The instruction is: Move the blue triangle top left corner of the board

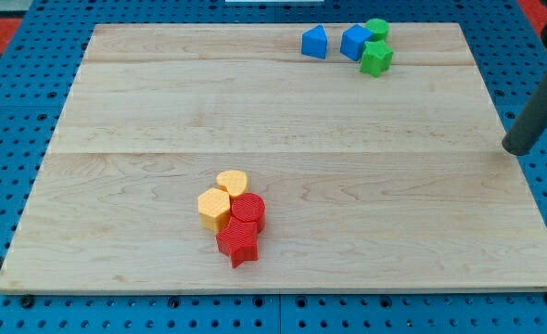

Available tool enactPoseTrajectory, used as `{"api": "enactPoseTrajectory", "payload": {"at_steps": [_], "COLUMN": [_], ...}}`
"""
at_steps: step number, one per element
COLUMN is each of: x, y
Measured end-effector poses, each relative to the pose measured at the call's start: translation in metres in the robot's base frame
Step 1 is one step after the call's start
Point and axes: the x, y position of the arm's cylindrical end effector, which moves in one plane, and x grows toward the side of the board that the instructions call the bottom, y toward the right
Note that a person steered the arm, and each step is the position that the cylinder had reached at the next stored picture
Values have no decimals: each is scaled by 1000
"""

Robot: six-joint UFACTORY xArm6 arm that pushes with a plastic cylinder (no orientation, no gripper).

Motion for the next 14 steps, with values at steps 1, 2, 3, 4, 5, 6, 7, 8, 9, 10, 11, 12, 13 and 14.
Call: {"api": "enactPoseTrajectory", "payload": {"at_steps": [1, 2, 3, 4, 5, 6, 7, 8, 9, 10, 11, 12, 13, 14], "x": [-48, -123, -211, -245, -248, -247, -247, -247, -235, -222, -222, -180, -173, -185], "y": [24, 29, -7, -61, -71, -81, -82, -83, -101, -134, -176, -221, -289, -250]}}
